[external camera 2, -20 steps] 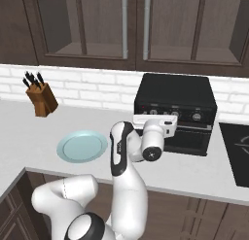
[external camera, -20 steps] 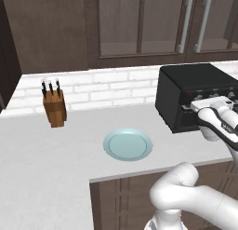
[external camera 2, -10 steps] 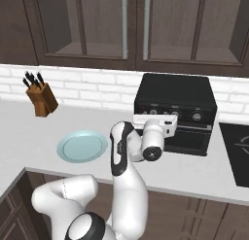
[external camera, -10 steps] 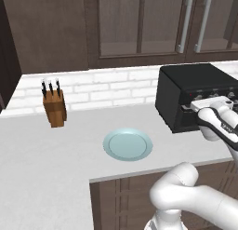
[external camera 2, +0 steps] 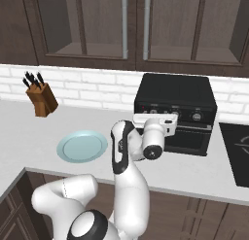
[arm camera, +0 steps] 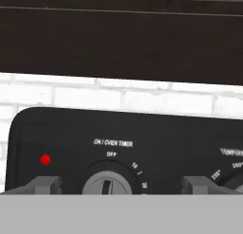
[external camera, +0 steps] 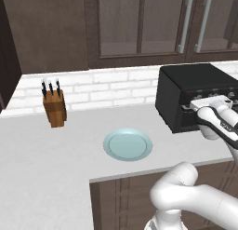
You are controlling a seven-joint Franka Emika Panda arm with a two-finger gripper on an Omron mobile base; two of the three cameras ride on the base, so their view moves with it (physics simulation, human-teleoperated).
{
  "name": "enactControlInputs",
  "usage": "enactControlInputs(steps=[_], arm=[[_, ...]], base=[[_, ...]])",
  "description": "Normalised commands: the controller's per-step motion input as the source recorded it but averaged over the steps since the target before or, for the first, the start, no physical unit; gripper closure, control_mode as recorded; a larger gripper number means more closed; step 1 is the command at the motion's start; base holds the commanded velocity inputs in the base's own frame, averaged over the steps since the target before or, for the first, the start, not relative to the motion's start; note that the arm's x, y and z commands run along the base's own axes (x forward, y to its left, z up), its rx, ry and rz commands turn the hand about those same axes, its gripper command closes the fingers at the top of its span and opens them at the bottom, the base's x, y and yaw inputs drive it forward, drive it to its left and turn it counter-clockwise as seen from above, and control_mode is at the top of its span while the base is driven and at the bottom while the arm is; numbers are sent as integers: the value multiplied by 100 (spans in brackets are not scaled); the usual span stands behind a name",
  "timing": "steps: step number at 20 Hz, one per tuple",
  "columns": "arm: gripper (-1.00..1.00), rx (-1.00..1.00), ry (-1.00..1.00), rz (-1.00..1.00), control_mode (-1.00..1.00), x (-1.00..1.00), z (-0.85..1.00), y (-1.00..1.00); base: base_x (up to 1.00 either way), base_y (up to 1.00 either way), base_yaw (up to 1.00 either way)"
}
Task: Pick up the kebab skewer and baguette bread, and place them inside the toaster oven. Close the toaster oven door and start by setting the timer.
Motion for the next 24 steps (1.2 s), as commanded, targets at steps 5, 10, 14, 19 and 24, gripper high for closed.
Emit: enactControlInputs(steps=[5, 10, 14, 19, 24], arm=[[-100, 0, 0, 0, -100, 0, -2, 1], [-100, 0, 0, 0, -100, 0, -9, 0], [-100, 0, 0, 0, -100, 0, -6, 1], [-100, 0, 0, 0, -100, 1, 0, 5], [-100, 0, 0, 0, -100, 11, 0, 0]], base=[[0, 0, 0], [0, 0, 0], [0, 0, 0], [0, 0, 0], [0, 0, 0]])
